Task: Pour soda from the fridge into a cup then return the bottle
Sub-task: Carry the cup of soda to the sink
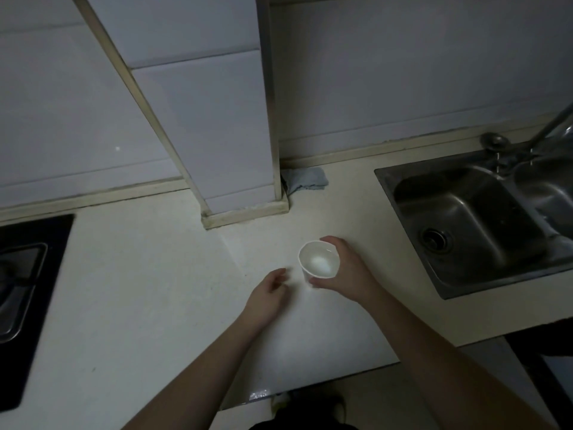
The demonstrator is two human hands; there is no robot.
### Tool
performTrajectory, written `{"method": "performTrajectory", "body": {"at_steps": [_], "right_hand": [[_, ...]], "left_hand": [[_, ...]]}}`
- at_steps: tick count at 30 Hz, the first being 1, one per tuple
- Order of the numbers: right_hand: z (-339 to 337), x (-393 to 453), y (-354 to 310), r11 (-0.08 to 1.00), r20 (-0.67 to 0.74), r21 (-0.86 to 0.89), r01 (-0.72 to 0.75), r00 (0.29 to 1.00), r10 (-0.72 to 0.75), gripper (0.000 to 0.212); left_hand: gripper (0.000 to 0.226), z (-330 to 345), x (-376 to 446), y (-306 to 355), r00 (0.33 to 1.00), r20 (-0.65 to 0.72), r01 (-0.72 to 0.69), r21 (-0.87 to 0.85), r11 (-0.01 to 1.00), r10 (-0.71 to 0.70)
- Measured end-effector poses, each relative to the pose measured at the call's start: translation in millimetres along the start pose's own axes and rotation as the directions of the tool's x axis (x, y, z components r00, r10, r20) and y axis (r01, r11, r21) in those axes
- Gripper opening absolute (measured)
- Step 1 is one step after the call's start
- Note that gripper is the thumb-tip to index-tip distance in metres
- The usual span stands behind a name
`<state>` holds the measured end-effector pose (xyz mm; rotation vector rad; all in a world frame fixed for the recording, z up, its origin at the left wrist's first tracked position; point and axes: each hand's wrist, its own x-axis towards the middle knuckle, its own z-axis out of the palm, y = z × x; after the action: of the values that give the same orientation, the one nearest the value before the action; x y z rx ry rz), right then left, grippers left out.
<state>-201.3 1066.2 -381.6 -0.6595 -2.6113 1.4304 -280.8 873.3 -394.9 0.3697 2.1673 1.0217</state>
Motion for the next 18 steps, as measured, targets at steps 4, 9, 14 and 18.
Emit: {"method": "performTrajectory", "body": {"at_steps": [4,9,14,18], "right_hand": [[1.7,-0.4,-2.3,1.0,-0.031,0.01,0.01,0.999,-0.009,0.087],[3.8,-2.7,-4.6,1.0,-0.054,0.029,0.001,0.999,0.0,0.086],[4.9,-3.7,-4.4,1.0,-0.071,0.031,0.003,0.998,-0.001,0.086],[4.6,-6.3,-5.5,1.0,-0.064,0.008,0.006,0.998,-0.006,0.084]], "left_hand": [[0.04,5.5,-0.8,3.5,1.0,0.009,0.025,-0.055,0.998,-0.025],[0.039,12.6,-3.5,4.6,0.998,0.03,0.053,-0.068,0.996,-0.051],[0.039,15.1,-7.3,5.3,0.997,0.036,0.063,-0.066,0.996,-0.061],[0.038,15.2,-7.7,7.5,0.997,0.039,0.076,-0.086,0.993,-0.073]]}}
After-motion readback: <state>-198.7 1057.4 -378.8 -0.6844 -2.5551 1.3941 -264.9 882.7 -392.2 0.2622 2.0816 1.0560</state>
